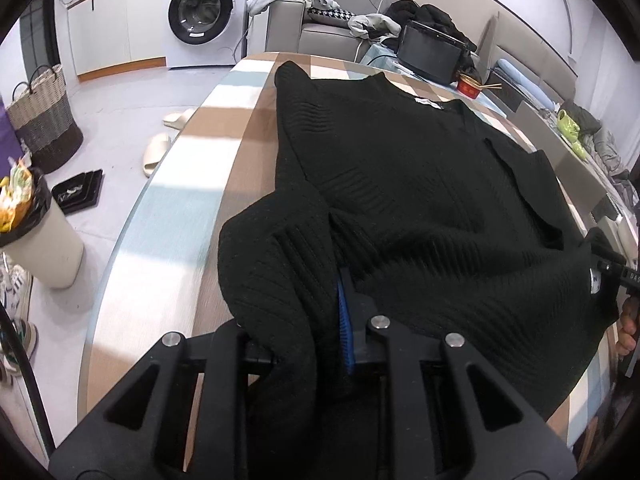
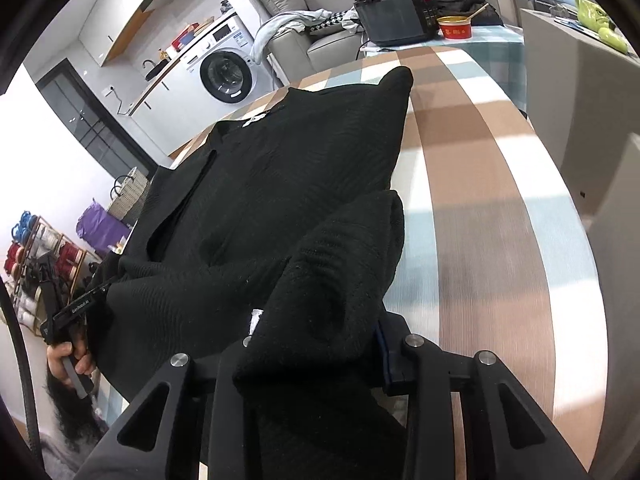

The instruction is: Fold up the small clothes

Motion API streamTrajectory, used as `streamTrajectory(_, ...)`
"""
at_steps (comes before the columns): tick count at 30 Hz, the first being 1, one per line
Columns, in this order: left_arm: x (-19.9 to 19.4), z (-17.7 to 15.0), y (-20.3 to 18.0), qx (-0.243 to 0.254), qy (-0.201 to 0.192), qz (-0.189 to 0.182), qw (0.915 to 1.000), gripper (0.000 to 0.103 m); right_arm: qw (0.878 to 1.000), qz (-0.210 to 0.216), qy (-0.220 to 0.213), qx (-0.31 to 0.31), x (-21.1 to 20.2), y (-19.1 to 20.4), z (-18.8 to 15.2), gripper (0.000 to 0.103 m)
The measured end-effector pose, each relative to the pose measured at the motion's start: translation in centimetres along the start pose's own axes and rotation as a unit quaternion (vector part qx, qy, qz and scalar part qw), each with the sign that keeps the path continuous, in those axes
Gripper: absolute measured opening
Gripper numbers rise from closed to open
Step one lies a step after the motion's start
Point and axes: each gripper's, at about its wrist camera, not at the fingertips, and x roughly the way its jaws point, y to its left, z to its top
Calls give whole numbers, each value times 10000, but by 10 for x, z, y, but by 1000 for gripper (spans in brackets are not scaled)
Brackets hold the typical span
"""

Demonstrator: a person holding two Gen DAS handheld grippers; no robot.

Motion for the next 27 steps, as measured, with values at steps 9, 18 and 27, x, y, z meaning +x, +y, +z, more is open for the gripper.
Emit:
streamTrajectory(9,-48,-29,26,-314,-149,339,9988,59,9995,-33,-277,145,-28,-3,-17,52)
streamTrajectory(18,-79,-50,60,-715,-168,92,9973,62,9982,117,-559,173,-63,-18,-36,61)
streamTrajectory(27,-89,-68,37,-270,-298,-320,9987,6,9986,257,-433,140,-58,-22,-48,61)
